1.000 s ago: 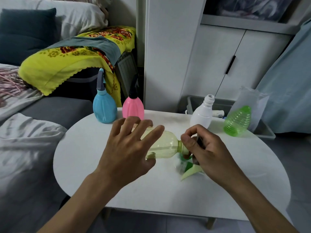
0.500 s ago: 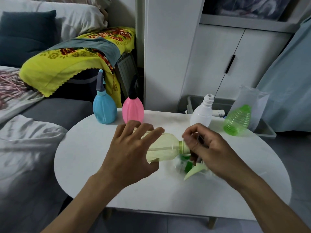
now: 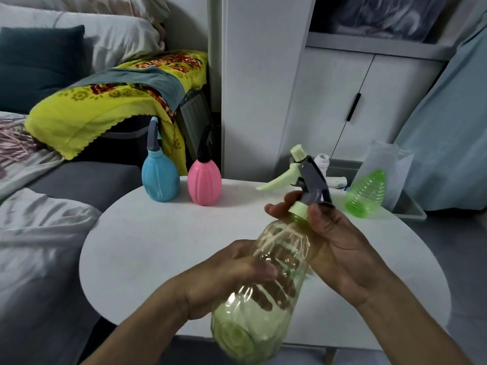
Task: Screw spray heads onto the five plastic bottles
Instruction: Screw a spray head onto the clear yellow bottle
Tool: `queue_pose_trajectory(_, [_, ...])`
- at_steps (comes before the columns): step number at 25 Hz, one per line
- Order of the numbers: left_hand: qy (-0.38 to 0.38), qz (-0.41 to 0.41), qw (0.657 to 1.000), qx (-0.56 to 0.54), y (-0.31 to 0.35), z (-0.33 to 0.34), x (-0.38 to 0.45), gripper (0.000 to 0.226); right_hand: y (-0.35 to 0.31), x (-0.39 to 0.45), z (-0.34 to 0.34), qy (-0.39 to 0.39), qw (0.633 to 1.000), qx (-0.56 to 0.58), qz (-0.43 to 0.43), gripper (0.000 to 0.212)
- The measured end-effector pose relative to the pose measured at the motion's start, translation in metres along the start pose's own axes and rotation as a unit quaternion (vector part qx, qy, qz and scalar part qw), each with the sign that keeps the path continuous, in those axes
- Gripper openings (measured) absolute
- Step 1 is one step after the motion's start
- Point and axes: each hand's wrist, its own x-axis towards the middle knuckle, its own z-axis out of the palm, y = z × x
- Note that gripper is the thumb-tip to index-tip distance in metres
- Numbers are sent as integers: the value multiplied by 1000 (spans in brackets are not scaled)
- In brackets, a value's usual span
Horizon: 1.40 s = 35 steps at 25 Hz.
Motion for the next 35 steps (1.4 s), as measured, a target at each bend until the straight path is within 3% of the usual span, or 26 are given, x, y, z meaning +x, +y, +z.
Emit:
queue_pose_trajectory(4, [92,77,981,150,3,10,1,35,-2,1,6,27,997,-70,-30,33])
queue_pose_trajectory(6, [128,91,974,164,5,9,2,36,-2,1,8,49,994,-89,-50,30])
queue_pose_trajectory(8, [92,61,984,142,6,8,2,36,-1,0,9,31,997,-66,-31,27])
queue_pose_trajectory(11, [-46,-2,998,43,5,14,0,28,0,-4,8,-102,993,0,58,20])
queue_pose_trajectory(13, [-84,-47,995,-14,5,18,3,36,-1,-5,6,-137,989,-8,62,26])
queue_pose_trajectory(18, [44,45,992,112,5,20,9,27,-4,0,13,42,996,-76,11,43])
queue_pose_trajectory(22, [82,78,981,155,1,24,9,41,-2,1,19,106,988,-114,-9,41])
queue_pose_trajectory(35, [141,85,970,178,-4,34,16,40,-5,2,19,173,975,-135,-17,39])
